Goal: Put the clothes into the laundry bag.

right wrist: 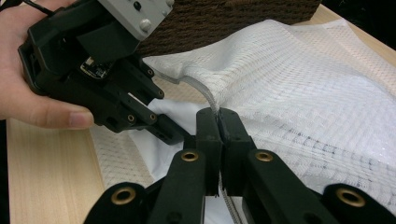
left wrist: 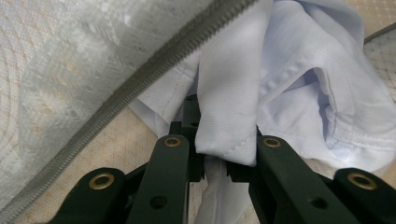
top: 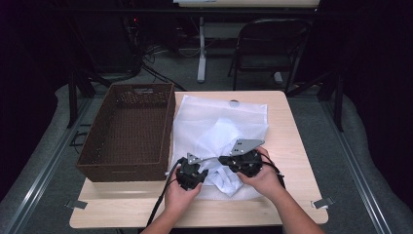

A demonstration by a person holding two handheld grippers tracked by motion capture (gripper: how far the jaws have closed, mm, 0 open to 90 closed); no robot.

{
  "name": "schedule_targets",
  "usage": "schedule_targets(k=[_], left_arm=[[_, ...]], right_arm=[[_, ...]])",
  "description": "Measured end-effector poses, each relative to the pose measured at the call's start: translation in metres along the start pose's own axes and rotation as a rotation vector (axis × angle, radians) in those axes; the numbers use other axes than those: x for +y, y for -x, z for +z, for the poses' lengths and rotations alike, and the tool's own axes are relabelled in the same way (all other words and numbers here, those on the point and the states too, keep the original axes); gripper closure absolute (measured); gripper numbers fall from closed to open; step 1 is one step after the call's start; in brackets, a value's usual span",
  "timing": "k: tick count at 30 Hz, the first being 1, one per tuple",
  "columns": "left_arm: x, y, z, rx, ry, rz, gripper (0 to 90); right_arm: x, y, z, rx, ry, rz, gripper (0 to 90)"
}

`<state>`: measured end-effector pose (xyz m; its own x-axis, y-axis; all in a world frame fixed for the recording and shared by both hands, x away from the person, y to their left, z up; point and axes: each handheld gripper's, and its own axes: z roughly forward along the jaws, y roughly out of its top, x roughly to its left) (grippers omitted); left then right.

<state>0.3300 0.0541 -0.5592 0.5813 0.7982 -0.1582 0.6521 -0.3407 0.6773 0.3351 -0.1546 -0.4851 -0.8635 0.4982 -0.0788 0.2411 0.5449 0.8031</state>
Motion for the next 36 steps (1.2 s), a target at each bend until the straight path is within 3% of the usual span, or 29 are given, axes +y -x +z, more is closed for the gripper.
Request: schedule_targets(k=[12, 21, 28, 36], left_arm=[[0.018, 0.001, -0.003, 0.007, 0.03, -0.017, 81.2], [0.021, 0.0, 0.0, 0.019, 0.043, -0.03, 81.2], [0.024, -0.003, 0.006, 0.027, 0.06, -0.065, 81.2], [0.022, -0.004, 0.013, 0.04, 0.057, -0.062, 78.7]], right_arm=[[0.001, -0.002, 0.0, 0.002, -0.001, -0.002, 88.1], [0.001, -0.003, 0.001, 0.004, 0.0, -0.005, 88.1], [0.002, -0.004, 0.002, 0.009, -0.001, -0.01, 88.1], [0.001, -0.004, 0.002, 0.015, 0.0, -0.008, 88.1]])
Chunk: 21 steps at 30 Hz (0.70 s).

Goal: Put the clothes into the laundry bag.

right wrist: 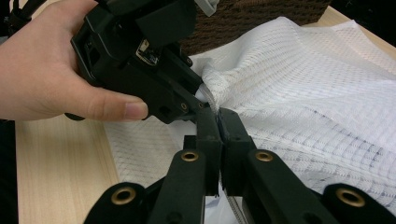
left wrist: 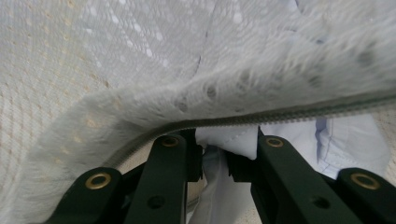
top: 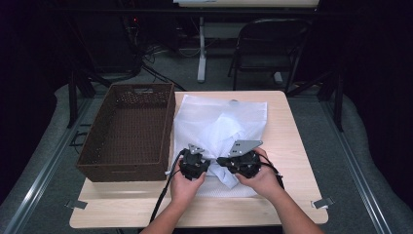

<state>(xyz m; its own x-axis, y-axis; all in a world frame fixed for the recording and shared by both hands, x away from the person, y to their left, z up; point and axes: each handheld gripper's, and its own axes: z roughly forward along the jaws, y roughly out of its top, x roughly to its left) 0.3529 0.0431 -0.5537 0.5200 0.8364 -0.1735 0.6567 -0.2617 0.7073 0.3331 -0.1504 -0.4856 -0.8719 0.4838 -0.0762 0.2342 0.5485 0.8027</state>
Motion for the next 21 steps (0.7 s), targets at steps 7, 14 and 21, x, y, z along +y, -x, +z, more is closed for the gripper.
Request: schedule_targets(k=[7, 14, 21], left_arm=[[0.001, 0.0, -0.013, -0.035, 0.005, 0.0, 62.5], [0.0, 0.007, -0.03, -0.051, -0.005, 0.031, 53.0], [-0.008, 0.014, -0.04, -0.05, -0.009, 0.073, 50.6]], right_arm=[[-0.002, 0.004, -0.001, -0.009, 0.001, 0.014, 88.1], [-0.003, 0.006, -0.002, -0.014, 0.004, 0.016, 88.1], [-0.003, 0.006, -0.002, -0.016, 0.005, 0.022, 88.0]])
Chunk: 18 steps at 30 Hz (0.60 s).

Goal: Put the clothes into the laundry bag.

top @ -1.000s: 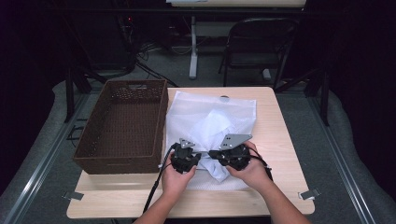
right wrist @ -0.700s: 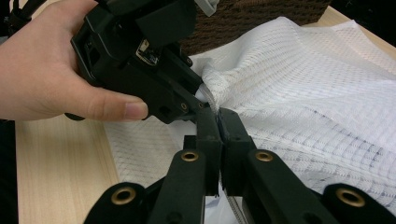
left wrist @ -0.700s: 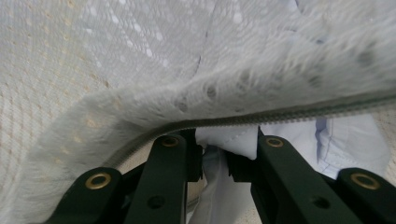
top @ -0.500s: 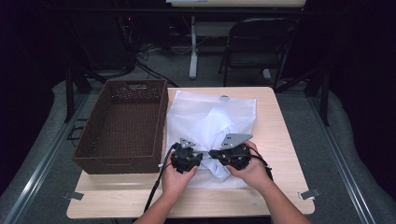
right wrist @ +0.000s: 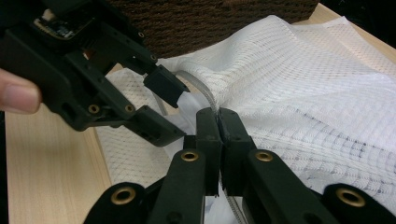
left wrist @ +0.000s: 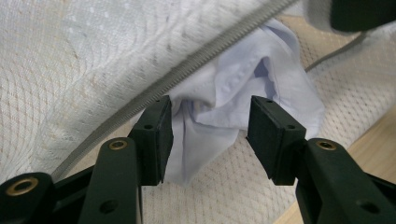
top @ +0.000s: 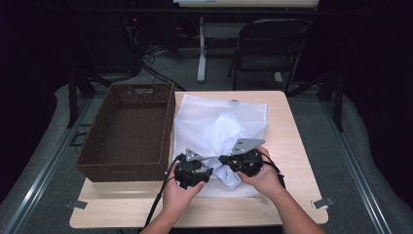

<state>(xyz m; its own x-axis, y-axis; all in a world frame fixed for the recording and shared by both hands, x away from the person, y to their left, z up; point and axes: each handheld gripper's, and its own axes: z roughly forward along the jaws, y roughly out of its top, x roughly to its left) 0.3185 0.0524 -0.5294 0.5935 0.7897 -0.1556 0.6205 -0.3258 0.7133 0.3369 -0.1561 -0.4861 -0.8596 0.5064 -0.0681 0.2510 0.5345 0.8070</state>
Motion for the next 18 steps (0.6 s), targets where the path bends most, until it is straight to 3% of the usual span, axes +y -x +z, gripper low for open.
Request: schedule_targets(k=[2, 7, 12, 15, 16, 18], left_arm=[[-0.001, 0.004, -0.003, 0.012, 0.001, 0.027, 53.7], [-0.004, 0.017, -0.009, -0.037, 0.023, 0.048, 52.6], [-0.004, 0.025, -0.007, -0.099, 0.034, 0.031, 52.2], [-0.004, 0.028, -0.004, -0.081, 0.038, 0.058, 51.2], [-0.005, 0.03, -0.003, -0.056, 0.052, 0.064, 50.8], [-0.005, 0.03, 0.0, -0.05, 0.071, 0.088, 50.8]], right_arm=[[0.0, 0.0, 0.0, 0.0, 0.001, 0.003, 88.0], [0.0, 0.002, -0.002, 0.001, 0.006, 0.005, 88.0], [0.0, 0.003, -0.003, -0.002, 0.01, 0.011, 88.0], [0.0, 0.004, -0.004, -0.004, 0.015, 0.01, 88.0], [0.0, 0.005, -0.005, -0.003, 0.015, 0.012, 88.0], [0.0, 0.005, -0.005, -0.005, 0.015, 0.016, 88.0]])
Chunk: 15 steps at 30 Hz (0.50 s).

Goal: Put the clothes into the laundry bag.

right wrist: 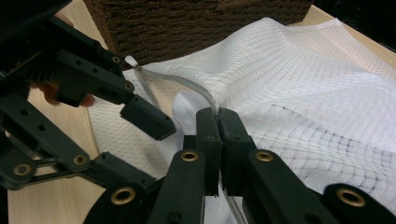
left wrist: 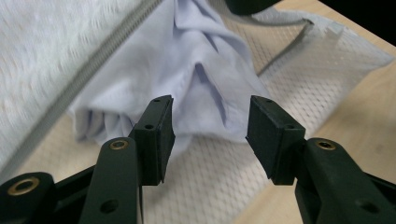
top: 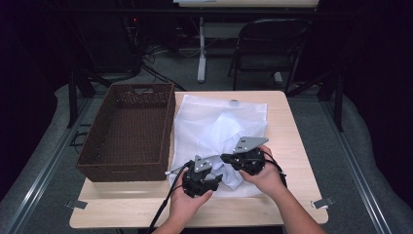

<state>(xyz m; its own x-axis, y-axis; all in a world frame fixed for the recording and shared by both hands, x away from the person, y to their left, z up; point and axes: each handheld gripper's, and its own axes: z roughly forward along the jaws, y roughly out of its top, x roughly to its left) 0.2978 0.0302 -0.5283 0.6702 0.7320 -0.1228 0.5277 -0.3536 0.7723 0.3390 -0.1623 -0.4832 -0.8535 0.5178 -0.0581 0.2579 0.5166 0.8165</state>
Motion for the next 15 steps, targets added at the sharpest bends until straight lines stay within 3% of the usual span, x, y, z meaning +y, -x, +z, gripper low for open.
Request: schedule_targets(k=[4, 15], left_arm=[[0.001, -0.001, 0.008, -0.035, 0.005, -0.016, 52.9], [0.005, -0.001, 0.03, -0.024, 0.008, -0.059, 47.8]], right_arm=[[0.0, 0.001, 0.0, -0.001, -0.001, 0.0, 88.0], [-0.002, 0.006, -0.002, -0.007, -0.001, 0.011, 88.0]])
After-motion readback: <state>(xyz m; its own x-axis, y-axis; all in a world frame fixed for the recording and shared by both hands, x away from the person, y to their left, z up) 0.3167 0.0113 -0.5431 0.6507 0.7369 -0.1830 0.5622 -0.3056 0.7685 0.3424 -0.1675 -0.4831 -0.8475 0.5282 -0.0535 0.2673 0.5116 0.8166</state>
